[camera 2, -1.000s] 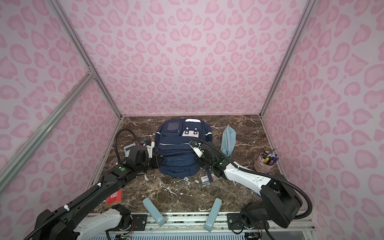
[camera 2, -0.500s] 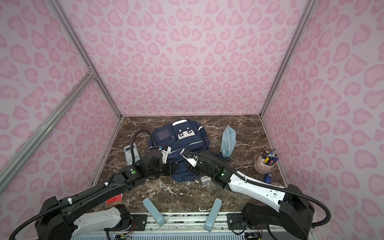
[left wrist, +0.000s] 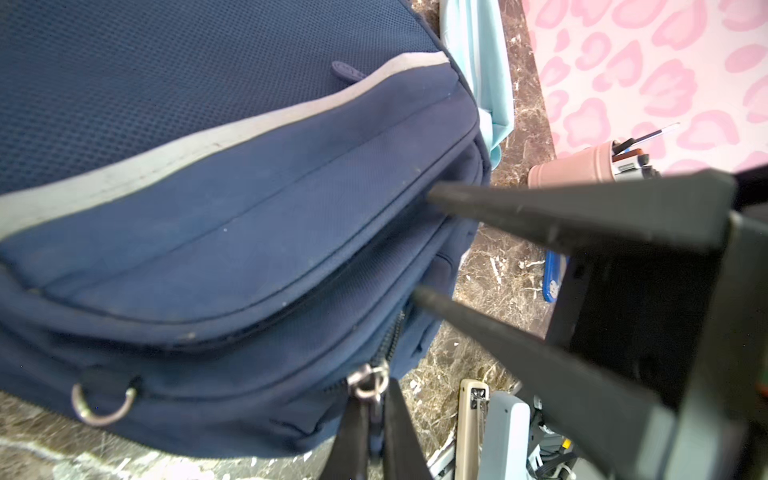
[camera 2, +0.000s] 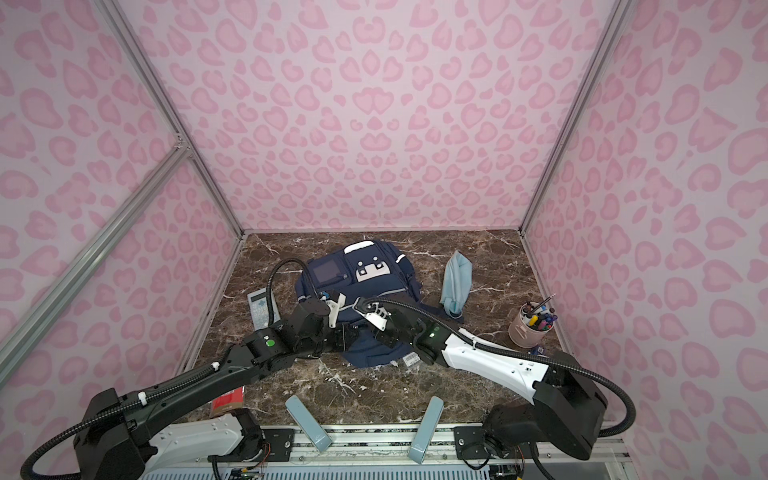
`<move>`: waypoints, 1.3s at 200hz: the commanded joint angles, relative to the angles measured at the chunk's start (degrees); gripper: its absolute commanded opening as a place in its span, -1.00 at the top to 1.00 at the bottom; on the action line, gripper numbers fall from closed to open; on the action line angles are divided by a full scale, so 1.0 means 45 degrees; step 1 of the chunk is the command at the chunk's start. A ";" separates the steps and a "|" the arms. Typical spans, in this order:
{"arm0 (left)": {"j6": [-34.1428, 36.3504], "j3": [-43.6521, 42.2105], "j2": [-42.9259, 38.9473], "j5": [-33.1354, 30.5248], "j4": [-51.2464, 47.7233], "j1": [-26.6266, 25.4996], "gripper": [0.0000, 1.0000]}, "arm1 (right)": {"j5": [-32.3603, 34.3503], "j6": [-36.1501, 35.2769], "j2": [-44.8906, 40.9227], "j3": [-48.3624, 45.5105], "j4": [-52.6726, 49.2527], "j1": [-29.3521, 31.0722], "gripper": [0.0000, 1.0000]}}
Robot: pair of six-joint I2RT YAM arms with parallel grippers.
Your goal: Pack the student bag
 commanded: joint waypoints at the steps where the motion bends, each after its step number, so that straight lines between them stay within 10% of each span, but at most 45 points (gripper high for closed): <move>1: 0.0119 0.0214 0.0035 0.0360 0.0919 0.0017 0.94 | -0.0430 0.0284 -0.0350 -0.0837 0.0406 -0.0029 0.00; 51: -0.0134 0.0203 0.0075 0.1462 0.1398 -0.0095 0.94 | 0.0735 0.0335 0.0880 -0.0216 0.2232 0.0927 0.05; 88: 0.0263 -0.0217 -0.0533 0.0895 0.0726 0.0276 0.94 | 0.1055 0.0492 0.1096 -0.0282 0.1778 0.0637 1.00; 177: 0.2541 -0.0801 0.0531 -0.3499 0.0418 0.5655 0.94 | -0.0463 0.0357 -0.0549 -0.1248 0.1018 -0.0385 1.00; 260: 0.2949 -0.0234 0.1179 -0.0855 0.1790 0.5919 0.94 | 0.0874 0.0996 0.0490 -0.0778 0.1602 -0.0812 1.00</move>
